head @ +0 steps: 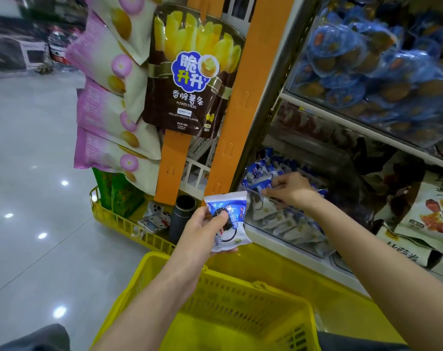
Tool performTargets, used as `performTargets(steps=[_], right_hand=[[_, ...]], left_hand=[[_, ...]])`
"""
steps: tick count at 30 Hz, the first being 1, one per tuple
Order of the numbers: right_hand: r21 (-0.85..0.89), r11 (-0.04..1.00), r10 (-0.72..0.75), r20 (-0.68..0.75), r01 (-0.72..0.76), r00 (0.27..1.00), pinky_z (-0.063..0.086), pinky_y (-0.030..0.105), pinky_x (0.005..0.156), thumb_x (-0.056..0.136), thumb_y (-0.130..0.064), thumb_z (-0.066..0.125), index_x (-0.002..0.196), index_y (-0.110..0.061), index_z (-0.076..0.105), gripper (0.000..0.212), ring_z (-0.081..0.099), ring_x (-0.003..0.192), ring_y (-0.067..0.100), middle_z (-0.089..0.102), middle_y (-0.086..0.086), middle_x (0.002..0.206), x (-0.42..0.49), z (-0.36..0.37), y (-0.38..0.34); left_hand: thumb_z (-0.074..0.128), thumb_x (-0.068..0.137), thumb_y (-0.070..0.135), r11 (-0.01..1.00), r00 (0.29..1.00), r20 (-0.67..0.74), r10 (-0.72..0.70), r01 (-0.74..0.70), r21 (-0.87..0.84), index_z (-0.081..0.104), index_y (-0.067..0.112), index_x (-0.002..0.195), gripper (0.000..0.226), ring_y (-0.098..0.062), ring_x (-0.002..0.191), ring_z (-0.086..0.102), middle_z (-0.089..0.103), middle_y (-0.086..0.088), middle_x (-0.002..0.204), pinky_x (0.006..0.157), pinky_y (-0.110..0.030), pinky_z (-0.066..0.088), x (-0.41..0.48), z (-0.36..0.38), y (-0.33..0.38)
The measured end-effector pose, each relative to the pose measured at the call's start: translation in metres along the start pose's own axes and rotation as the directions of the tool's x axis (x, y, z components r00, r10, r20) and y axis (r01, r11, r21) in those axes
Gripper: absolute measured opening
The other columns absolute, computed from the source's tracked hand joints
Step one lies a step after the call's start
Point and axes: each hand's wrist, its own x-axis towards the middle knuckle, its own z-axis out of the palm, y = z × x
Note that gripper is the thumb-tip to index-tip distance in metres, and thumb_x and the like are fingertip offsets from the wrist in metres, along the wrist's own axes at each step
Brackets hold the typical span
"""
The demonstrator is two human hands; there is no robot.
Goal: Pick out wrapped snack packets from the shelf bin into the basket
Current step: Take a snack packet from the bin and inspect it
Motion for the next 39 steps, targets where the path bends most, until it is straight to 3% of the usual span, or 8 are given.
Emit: performTargets(steps=[10,16,19,21,27,30,34,39], right_hand=[[-0.229,0.973,0.023,0.038,-0.014,0.999,0.056,0.027,0.078,0.082,-0.029,0.068,0.068,-0.013,0.060,0.023,0.068,0.066,0.015,0.068,0.005,0.070,0.017,0.019,-0.018],[0.148,0.987,0.057,0.061,-0.065,0.997,0.052,0.019,0.059,0.089,-0.028,0.060,0.096,-0.009,0.062,0.020,0.065,0.069,0.015,0.065,0.005,0.089,0.002,0.009,-0.019],[0.057,0.978,-0.187,-0.214,0.203,0.959,0.050,0.022,0.071,0.093,-0.028,0.054,0.102,-0.017,0.061,0.016,0.062,0.083,0.013,0.063,0.000,0.093,-0.028,0.010,-0.013],[0.172,0.907,-0.324,-0.296,0.384,0.899,0.050,0.015,0.063,0.094,-0.027,0.051,0.096,-0.020,0.061,0.012,0.060,0.074,0.004,0.064,-0.003,0.085,-0.057,0.011,-0.010],[0.401,0.876,-0.326,0.082,0.268,0.942,0.054,0.027,0.067,0.090,-0.027,0.054,0.092,-0.008,0.069,0.024,0.061,0.070,0.015,0.069,0.012,0.084,-0.107,0.037,0.007],[0.547,0.820,-0.266,0.104,0.168,0.958,0.052,0.018,0.057,0.089,-0.013,0.057,0.085,0.006,0.066,0.022,0.057,0.061,0.005,0.063,0.016,0.074,-0.110,0.047,0.020],[0.593,0.798,-0.243,0.148,0.110,0.959,0.050,0.020,0.056,0.087,-0.007,0.060,0.080,-0.009,0.067,0.010,0.057,0.062,0.009,0.065,0.006,0.070,-0.113,0.058,0.035],[0.622,0.775,-0.277,0.180,0.109,0.944,0.049,0.016,0.055,0.086,-0.010,0.063,0.082,-0.012,0.069,0.008,0.060,0.061,0.003,0.068,-0.003,0.068,-0.121,0.071,0.046]], left_hand=[[0.052,0.093,0.018,0.999,1.000,0.010,-0.008,0.008,0.035,0.053,0.020,0.107,0.014,-0.016,0.073,0.071,0.068,-0.007,0.096,0.057,-0.030,0.058,0.000,0.004,0.005],[0.052,0.093,0.019,0.997,0.999,-0.016,-0.028,0.029,0.065,0.054,0.020,0.106,0.013,-0.012,0.071,0.071,0.068,-0.005,0.095,0.054,-0.025,0.056,-0.002,0.006,0.005],[0.053,0.093,0.023,0.989,0.998,-0.042,-0.036,0.042,0.139,0.054,0.020,0.112,0.020,-0.002,0.071,0.068,0.068,-0.001,0.097,0.054,-0.014,0.051,-0.004,0.006,0.002],[0.053,0.093,0.024,0.985,0.998,-0.047,-0.038,0.045,0.167,0.054,0.020,0.114,0.021,0.003,0.070,0.066,0.068,0.001,0.098,0.052,-0.010,0.048,-0.005,0.007,-0.001],[0.051,0.094,0.016,0.963,0.999,0.029,-0.040,0.031,0.268,0.051,0.015,0.118,0.025,0.002,0.083,0.065,0.066,0.004,0.101,0.064,-0.007,0.049,-0.010,0.014,-0.018],[0.050,0.094,0.008,0.940,0.998,0.057,-0.038,0.016,0.341,0.050,0.010,0.115,0.022,-0.001,0.087,0.060,0.064,0.000,0.103,0.067,-0.006,0.048,-0.013,0.019,-0.029],[0.054,0.092,0.011,0.903,1.000,0.006,-0.006,0.002,0.431,0.055,0.010,0.102,0.010,0.002,0.068,0.061,0.064,-0.003,0.090,0.056,-0.008,0.046,-0.010,0.018,-0.037],[0.051,0.094,0.020,0.849,0.997,-0.064,0.033,0.006,0.528,0.053,0.009,0.074,0.023,-0.021,0.072,0.057,0.056,-0.012,0.074,0.070,-0.042,0.051,-0.005,0.014,-0.046]])
